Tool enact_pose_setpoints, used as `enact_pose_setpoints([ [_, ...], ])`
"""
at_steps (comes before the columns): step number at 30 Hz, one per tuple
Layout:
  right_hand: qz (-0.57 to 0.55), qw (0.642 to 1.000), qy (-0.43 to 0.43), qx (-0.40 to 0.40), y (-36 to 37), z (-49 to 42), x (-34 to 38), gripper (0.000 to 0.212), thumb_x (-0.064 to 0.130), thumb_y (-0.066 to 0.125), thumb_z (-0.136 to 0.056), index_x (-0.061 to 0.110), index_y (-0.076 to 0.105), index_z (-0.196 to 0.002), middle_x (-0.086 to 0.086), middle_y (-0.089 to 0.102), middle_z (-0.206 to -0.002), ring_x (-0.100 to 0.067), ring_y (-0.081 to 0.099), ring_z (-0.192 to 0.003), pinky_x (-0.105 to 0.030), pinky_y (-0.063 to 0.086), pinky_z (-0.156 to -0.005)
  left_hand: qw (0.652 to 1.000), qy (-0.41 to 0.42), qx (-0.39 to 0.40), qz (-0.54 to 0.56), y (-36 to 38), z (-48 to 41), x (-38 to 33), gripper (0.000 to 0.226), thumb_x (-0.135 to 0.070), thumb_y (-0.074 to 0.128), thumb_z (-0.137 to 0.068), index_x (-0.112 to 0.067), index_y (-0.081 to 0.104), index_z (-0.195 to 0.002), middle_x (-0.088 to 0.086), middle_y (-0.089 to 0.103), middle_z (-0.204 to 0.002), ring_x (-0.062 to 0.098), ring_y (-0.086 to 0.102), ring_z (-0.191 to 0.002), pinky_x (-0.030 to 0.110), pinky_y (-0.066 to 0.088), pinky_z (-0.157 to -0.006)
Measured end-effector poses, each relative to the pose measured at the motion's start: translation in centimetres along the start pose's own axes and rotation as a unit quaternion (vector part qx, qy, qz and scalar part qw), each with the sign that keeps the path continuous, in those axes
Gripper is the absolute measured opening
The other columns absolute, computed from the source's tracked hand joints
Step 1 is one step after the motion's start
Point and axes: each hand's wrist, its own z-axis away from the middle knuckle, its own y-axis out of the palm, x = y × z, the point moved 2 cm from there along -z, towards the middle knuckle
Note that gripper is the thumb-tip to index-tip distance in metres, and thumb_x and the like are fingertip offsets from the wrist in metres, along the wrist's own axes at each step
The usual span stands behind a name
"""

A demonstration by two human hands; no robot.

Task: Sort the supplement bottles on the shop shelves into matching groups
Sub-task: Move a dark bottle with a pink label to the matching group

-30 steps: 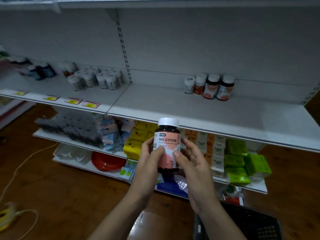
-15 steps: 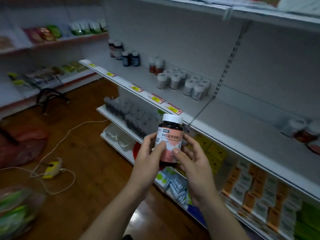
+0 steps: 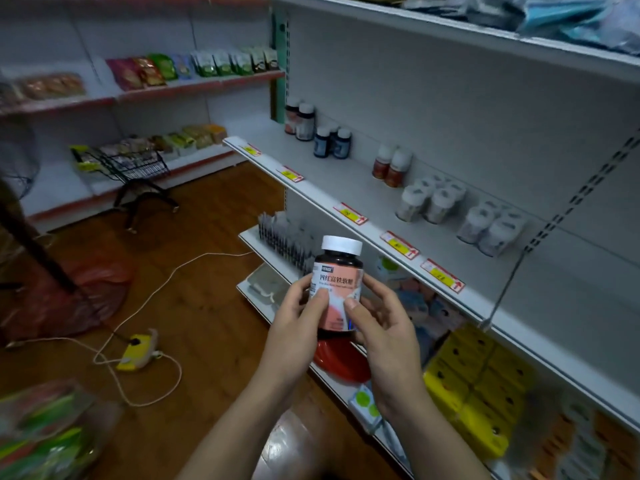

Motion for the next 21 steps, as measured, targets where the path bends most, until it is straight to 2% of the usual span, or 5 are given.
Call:
enact_pose_setpoints([
  [8, 0.004, 1.000, 0.016, 0.004, 3.9, -9.9, -1.8, 0.031, 0.020, 0.063, -0.090, 0.031, 0.061, -0.119, -0.001, 0.070, -0.114, -0.020, 0.067, -0.107, -0.045, 0.057, -0.089, 0.999, -0.003, -0.021, -0.046, -3.1, -9.9, -0.8, 0.026, -0.029, 0.052, -0.097, -0.034, 0.058, -0.122, -0.008, 0.070, -0.109, 0.002, 0.069, -0.092, 0.028, 0.057, -0.085],
  [12, -0.023, 0.999, 0.029, 0.010, 6.4, -17.0, -2.6, 0.031, 0.020, 0.067, -0.087, 0.031, 0.063, -0.115, 0.002, 0.072, -0.112, -0.018, 0.068, -0.106, -0.046, 0.056, -0.091, 0.997, -0.006, -0.032, -0.072, -4.1, -16.8, -1.9, 0.024, -0.028, 0.050, -0.098, -0.035, 0.055, -0.120, -0.012, 0.068, -0.106, -0.008, 0.066, -0.085, 0.009, 0.051, -0.064],
  [15, -0.043, 0.998, 0.033, 0.017, 8.5, -22.2, -2.3, 0.035, 0.019, 0.070, -0.084, 0.030, 0.062, -0.117, 0.003, 0.072, -0.112, -0.015, 0.068, -0.105, -0.043, 0.056, -0.092, 0.995, 0.004, -0.054, -0.089, -4.8, -22.1, -3.6, 0.020, -0.025, 0.049, -0.098, -0.038, 0.051, -0.114, -0.017, 0.064, -0.106, -0.017, 0.062, -0.082, 0.003, 0.047, -0.062],
  [18, -0.053, 0.998, 0.025, 0.025, 10.3, -27.1, -1.5, 0.038, 0.013, 0.070, -0.084, 0.028, 0.061, -0.118, 0.003, 0.071, -0.114, -0.015, 0.068, -0.106, -0.038, 0.057, -0.090, 0.992, 0.015, -0.067, -0.106, -5.5, -27.2, -5.4, 0.017, -0.026, 0.050, -0.097, -0.036, 0.049, -0.111, -0.018, 0.062, -0.105, -0.009, 0.064, -0.087, 0.005, 0.049, -0.065],
  [21, -0.034, 0.999, 0.012, 0.020, 11.8, -31.1, -1.2, 0.036, 0.016, 0.072, -0.083, 0.032, 0.061, -0.114, 0.004, 0.070, -0.115, -0.015, 0.067, -0.107, -0.037, 0.057, -0.090, 0.990, 0.026, -0.065, -0.119, -6.2, -31.1, -6.2, 0.018, -0.029, 0.049, -0.097, -0.034, 0.048, -0.115, -0.018, 0.061, -0.107, -0.001, 0.062, -0.095, 0.009, 0.052, -0.068],
])
